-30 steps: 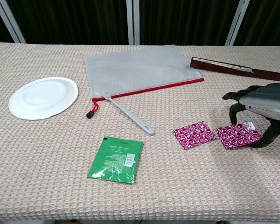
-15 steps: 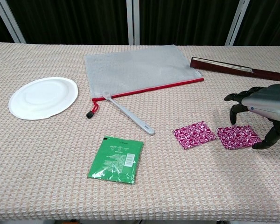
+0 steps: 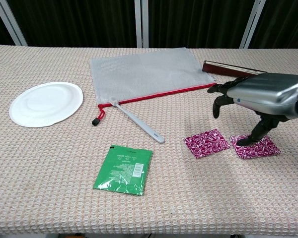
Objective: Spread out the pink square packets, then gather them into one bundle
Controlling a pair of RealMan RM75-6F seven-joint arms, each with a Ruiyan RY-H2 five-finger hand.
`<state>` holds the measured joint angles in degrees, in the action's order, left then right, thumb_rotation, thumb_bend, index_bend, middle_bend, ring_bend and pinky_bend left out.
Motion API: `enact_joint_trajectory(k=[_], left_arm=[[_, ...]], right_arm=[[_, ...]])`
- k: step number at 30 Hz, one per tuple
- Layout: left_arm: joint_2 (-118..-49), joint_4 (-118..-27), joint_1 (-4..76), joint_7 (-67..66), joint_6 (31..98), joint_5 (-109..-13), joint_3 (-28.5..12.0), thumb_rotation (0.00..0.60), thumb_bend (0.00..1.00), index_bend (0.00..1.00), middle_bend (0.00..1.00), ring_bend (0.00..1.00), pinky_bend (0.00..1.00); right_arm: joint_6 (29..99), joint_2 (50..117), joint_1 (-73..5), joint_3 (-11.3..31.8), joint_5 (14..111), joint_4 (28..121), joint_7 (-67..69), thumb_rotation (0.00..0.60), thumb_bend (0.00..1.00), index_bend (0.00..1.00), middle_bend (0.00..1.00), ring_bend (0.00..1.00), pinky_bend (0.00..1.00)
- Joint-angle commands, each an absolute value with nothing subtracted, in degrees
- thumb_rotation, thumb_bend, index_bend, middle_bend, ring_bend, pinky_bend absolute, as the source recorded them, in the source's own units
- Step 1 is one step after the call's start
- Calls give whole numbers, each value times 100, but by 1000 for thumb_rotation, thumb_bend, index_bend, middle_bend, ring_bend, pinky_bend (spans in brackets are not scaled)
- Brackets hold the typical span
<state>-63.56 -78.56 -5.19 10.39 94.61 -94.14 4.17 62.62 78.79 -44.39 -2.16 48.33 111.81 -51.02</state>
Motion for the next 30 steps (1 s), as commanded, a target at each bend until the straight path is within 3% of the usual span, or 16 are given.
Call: enact_joint_trajectory(k=[1, 10, 30], left_arm=[[-6350, -7845, -528, 1050, 9460, -9400, 419, 298, 90, 47, 26, 0, 177], [-6328, -7745, -568, 1181, 9491, -9349, 411, 299, 90, 47, 26, 0, 177], [-6386, -7658, -559, 1233, 9446, -9362, 423, 298, 91, 47, 26, 0, 177]], right_arm=[[6207, 8311, -4624, -126, 4523, 10922, -5357, 600, 454, 310, 0, 0, 0], [6309, 8865, -4753, -95, 4308, 10541, -5519, 600, 454, 284, 0, 0, 0], [6454, 8972, -4809, -209, 4184, 10520, -5600, 600, 476, 345, 1, 0, 0]])
